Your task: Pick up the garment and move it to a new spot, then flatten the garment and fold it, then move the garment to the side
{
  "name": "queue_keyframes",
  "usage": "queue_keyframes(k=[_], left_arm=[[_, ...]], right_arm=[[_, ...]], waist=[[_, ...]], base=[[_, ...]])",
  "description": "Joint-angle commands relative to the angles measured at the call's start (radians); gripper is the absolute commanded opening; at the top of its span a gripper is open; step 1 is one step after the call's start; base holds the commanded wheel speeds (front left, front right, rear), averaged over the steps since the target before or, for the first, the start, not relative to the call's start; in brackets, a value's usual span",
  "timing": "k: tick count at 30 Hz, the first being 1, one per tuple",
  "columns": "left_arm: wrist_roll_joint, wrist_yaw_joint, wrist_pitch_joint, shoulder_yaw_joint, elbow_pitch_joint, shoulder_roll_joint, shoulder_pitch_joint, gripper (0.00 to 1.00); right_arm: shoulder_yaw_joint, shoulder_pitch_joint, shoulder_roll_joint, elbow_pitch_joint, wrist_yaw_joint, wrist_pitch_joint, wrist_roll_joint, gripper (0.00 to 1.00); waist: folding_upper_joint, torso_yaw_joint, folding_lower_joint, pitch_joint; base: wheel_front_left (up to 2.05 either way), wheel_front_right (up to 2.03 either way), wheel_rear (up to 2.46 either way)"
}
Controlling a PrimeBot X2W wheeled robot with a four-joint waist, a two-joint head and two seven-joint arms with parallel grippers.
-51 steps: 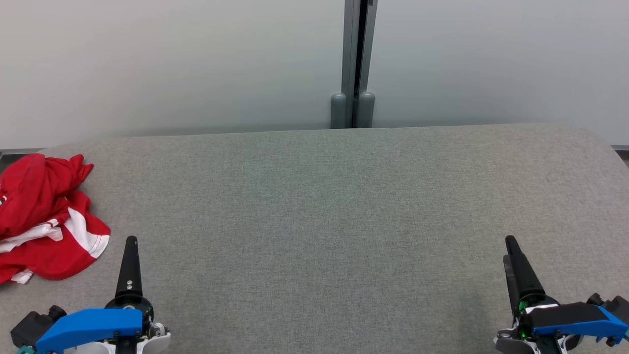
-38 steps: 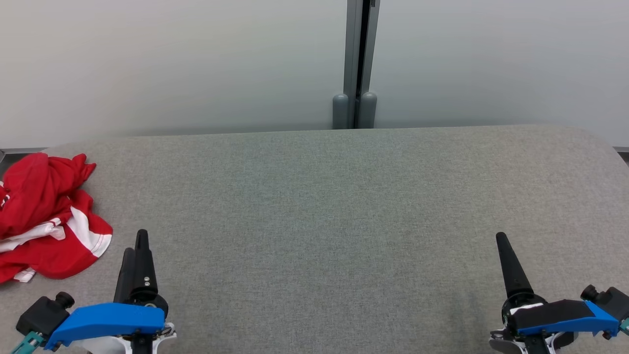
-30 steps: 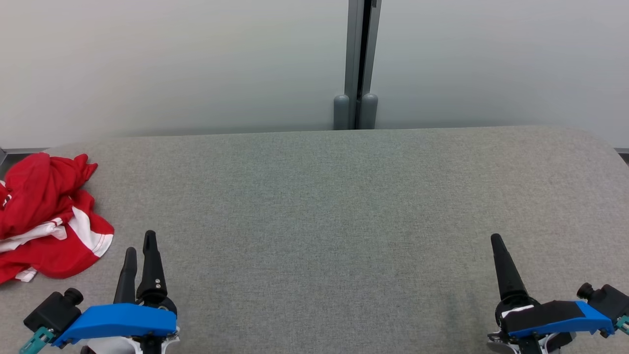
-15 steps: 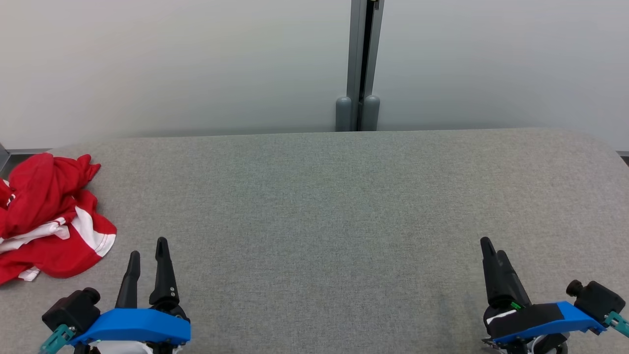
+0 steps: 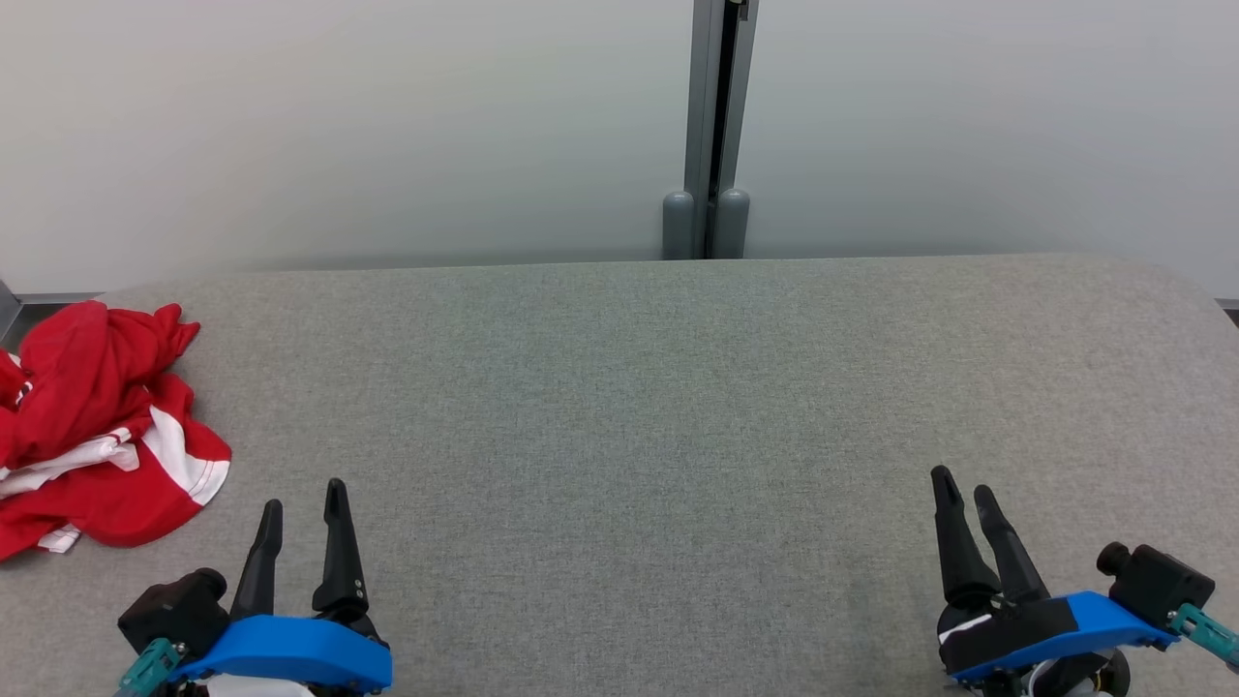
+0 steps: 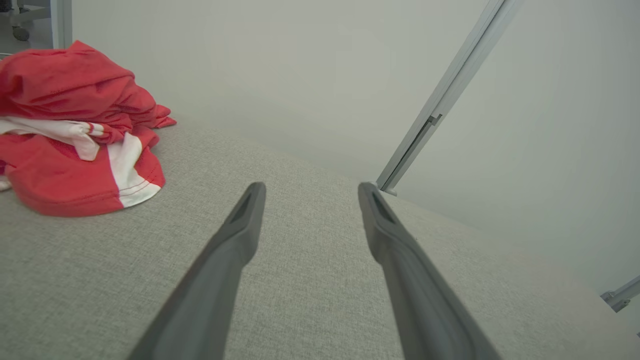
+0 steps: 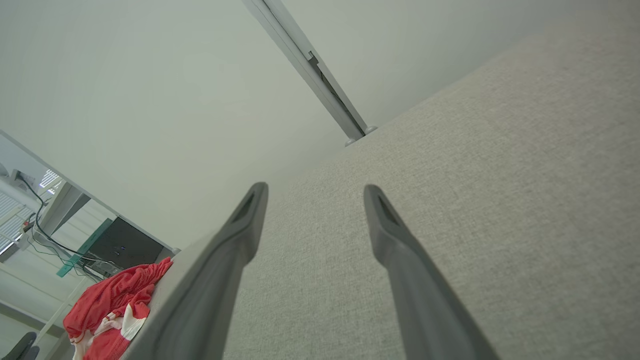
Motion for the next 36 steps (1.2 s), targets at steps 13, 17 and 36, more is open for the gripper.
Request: queue_keyframes(k=[13, 17, 36], left_arm=[[0.143, 0.01, -0.038, -0.019, 0.024, 0.009, -0.023, 1.0], [0.179, 0.015, -0.047, -0.024, 0.028, 0.009, -0.023, 1.0], [0.334, 0.038, -0.086, -0.04, 0.048, 0.015, -0.016, 1.0]], right_arm=[[0.016, -0.027, -0.009, 0.01, 0.002, -0.039, -0.147, 1.0], [0.019, -0.028, -0.009, 0.016, 0.002, -0.047, -0.187, 1.0], [0.028, -0.034, -0.01, 0.065, 0.002, -0.088, -0.373, 1.0]], waist=[[0.0, 0.004, 0.0, -0.001], [0.0, 0.006, 0.0, -0.003], [0.0, 0.01, 0.0, -0.011]], base=[[0.0, 0.0, 0.0], [0.0, 0.0, 0.0], [0.0, 0.0, 0.0]])
